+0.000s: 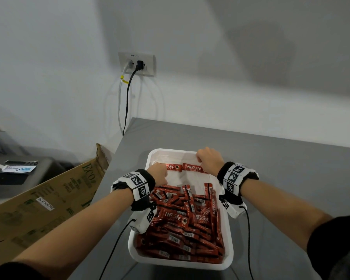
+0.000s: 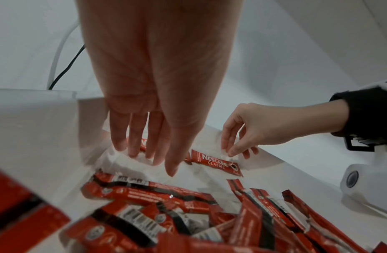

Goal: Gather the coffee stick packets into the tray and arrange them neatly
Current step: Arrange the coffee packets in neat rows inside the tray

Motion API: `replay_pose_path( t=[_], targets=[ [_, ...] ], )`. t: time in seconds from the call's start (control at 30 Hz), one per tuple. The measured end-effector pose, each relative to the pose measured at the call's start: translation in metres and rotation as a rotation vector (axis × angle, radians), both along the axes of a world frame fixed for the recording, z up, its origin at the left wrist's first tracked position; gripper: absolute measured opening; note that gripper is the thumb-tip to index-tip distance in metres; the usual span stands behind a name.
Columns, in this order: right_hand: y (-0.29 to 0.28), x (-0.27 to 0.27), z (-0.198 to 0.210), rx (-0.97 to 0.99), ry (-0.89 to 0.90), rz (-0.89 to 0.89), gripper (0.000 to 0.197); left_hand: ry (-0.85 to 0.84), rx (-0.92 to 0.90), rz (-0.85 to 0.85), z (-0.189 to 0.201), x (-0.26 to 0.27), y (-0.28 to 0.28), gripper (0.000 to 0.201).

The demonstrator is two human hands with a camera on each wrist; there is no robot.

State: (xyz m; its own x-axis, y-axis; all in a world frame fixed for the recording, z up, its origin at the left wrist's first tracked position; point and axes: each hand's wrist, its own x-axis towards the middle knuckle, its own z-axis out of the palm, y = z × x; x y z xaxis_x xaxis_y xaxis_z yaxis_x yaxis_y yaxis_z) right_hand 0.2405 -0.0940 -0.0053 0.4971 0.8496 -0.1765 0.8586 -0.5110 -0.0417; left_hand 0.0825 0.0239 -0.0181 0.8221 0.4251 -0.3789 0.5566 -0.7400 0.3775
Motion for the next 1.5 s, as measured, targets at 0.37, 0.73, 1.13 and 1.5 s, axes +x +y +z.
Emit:
replay_pose_path(
  t=[0.37, 0.73, 1.13, 1.5],
  targets=[
    [0.004, -0.005, -0.011, -0.071, 0.068, 0.098, 0.018, 0.040, -0.012, -0.016, -0.001, 0.002, 0.001, 0.010],
    [-0.004, -0.006, -0.009, -0.106, 0.097, 0.065, 0.018, -0.028, 0.025, -0.078, 0.000, 0.000, 0.003, 0.035],
    [-0.036, -0.091, 0.011, -0.340, 0.496, 0.103, 0.118, 0.137, 0.013, -0.256, 0.015, -0.028, -0.018, 0.049],
    [-0.023, -0.099, -0.017, -0.254, 0.376, 0.085, 0.106, 0.166, -0.081, -0.202, 0.012, -0.027, -0.020, 0.051]
  ],
)
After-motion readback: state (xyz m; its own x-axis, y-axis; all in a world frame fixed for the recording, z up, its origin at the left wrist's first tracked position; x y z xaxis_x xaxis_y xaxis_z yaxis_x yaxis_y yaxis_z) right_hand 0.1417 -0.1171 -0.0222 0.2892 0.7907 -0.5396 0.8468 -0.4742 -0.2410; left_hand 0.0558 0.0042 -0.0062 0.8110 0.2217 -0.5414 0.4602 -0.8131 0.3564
